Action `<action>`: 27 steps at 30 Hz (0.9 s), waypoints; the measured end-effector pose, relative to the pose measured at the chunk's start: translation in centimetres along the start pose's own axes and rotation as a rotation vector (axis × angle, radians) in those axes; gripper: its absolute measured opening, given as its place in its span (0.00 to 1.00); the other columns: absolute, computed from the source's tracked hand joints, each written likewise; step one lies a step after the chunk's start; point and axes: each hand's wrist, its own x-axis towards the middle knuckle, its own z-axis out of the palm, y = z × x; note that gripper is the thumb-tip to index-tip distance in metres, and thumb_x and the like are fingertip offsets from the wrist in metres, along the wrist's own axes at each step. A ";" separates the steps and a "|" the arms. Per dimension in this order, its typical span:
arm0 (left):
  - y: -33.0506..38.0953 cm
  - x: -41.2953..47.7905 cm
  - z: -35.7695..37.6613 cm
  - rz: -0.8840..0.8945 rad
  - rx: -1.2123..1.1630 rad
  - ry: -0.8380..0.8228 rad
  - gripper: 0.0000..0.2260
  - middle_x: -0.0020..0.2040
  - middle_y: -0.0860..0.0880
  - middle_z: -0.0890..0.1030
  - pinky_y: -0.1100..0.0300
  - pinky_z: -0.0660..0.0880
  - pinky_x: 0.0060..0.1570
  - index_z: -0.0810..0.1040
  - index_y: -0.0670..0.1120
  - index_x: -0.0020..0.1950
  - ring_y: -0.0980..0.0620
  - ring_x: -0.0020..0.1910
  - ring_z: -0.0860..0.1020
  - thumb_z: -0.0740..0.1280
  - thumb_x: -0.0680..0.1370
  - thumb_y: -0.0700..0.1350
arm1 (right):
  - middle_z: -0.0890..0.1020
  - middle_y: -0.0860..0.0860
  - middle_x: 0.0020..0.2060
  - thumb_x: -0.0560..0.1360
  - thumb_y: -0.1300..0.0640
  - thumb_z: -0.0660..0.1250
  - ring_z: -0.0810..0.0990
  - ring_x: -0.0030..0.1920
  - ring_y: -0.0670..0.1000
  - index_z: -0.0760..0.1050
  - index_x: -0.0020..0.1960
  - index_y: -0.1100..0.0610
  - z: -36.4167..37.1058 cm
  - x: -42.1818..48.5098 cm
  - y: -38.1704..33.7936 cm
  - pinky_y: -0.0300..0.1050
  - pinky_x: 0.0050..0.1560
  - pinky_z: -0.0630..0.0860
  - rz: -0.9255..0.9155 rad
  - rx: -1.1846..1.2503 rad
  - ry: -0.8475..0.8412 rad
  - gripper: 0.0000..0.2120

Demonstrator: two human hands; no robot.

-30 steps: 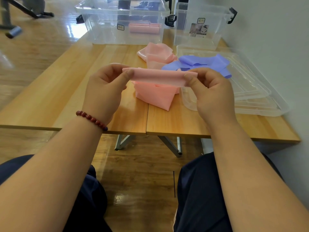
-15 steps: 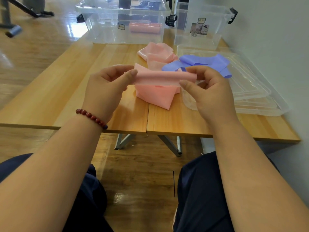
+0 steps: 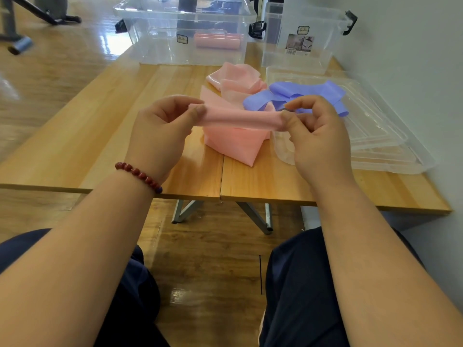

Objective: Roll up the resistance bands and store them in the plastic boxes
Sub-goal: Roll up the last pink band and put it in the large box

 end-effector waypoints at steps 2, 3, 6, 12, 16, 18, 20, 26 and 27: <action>0.1 0.0 0.1 0.005 -0.008 0.004 0.05 0.45 0.58 0.81 0.57 0.80 0.52 0.80 0.58 0.46 0.59 0.47 0.79 0.69 0.78 0.47 | 0.77 0.40 0.33 0.80 0.53 0.65 0.74 0.32 0.38 0.73 0.46 0.43 -0.1 0.0 -0.1 0.29 0.35 0.70 -0.009 -0.006 0.008 0.06; 0.1 0.0 0.1 0.008 -0.010 0.007 0.05 0.44 0.57 0.81 0.58 0.80 0.51 0.80 0.58 0.47 0.59 0.47 0.79 0.69 0.78 0.47 | 0.78 0.41 0.36 0.80 0.52 0.65 0.74 0.34 0.37 0.74 0.47 0.44 -0.2 0.0 -0.1 0.29 0.37 0.71 -0.011 -0.004 0.004 0.05; 0.1 0.0 0.0 0.011 -0.018 0.014 0.05 0.41 0.60 0.82 0.60 0.80 0.50 0.78 0.58 0.48 0.60 0.46 0.80 0.69 0.78 0.47 | 0.79 0.41 0.42 0.78 0.51 0.69 0.74 0.38 0.38 0.76 0.51 0.46 -0.1 0.0 0.1 0.29 0.40 0.73 -0.006 -0.009 -0.044 0.04; 0.1 -0.1 -0.2 0.001 -0.055 -0.040 0.05 0.43 0.59 0.82 0.60 0.80 0.50 0.81 0.58 0.47 0.60 0.47 0.80 0.71 0.77 0.46 | 0.79 0.40 0.39 0.78 0.54 0.69 0.76 0.39 0.36 0.78 0.50 0.50 -0.2 0.1 0.2 0.29 0.41 0.72 -0.020 0.003 -0.023 0.01; 0.0 -0.1 -0.1 0.015 -0.048 -0.062 0.06 0.46 0.59 0.82 0.64 0.78 0.49 0.80 0.58 0.50 0.62 0.48 0.80 0.70 0.77 0.46 | 0.78 0.40 0.36 0.79 0.52 0.67 0.74 0.37 0.36 0.78 0.48 0.50 -0.2 0.1 0.2 0.29 0.39 0.71 -0.025 -0.023 -0.029 0.03; 0.0 -0.1 0.0 0.022 -0.036 -0.046 0.04 0.43 0.61 0.82 0.63 0.79 0.49 0.80 0.58 0.48 0.63 0.46 0.79 0.70 0.77 0.47 | 0.79 0.41 0.38 0.79 0.53 0.67 0.76 0.39 0.37 0.78 0.50 0.49 -0.1 0.1 0.3 0.30 0.40 0.73 -0.015 -0.018 -0.026 0.02; 0.0 -0.1 0.0 0.022 -0.026 -0.031 0.04 0.40 0.62 0.82 0.61 0.79 0.51 0.80 0.58 0.46 0.63 0.45 0.79 0.70 0.77 0.48 | 0.79 0.43 0.35 0.80 0.53 0.66 0.76 0.36 0.40 0.76 0.49 0.46 -0.1 0.1 0.1 0.31 0.37 0.72 -0.005 -0.007 -0.022 0.02; 0.0 0.1 -0.2 0.006 -0.044 -0.007 0.09 0.44 0.53 0.84 0.54 0.80 0.54 0.77 0.61 0.52 0.55 0.49 0.82 0.70 0.77 0.47 | 0.81 0.44 0.44 0.79 0.53 0.66 0.78 0.43 0.45 0.77 0.52 0.46 0.0 0.0 0.1 0.34 0.44 0.75 0.007 0.008 -0.052 0.03; 0.0 0.1 -0.2 0.007 -0.042 -0.003 0.08 0.44 0.54 0.84 0.54 0.80 0.53 0.78 0.60 0.51 0.55 0.49 0.82 0.70 0.78 0.47 | 0.81 0.44 0.46 0.78 0.53 0.68 0.78 0.45 0.45 0.77 0.53 0.45 0.1 0.0 0.2 0.34 0.46 0.76 0.010 0.005 -0.065 0.05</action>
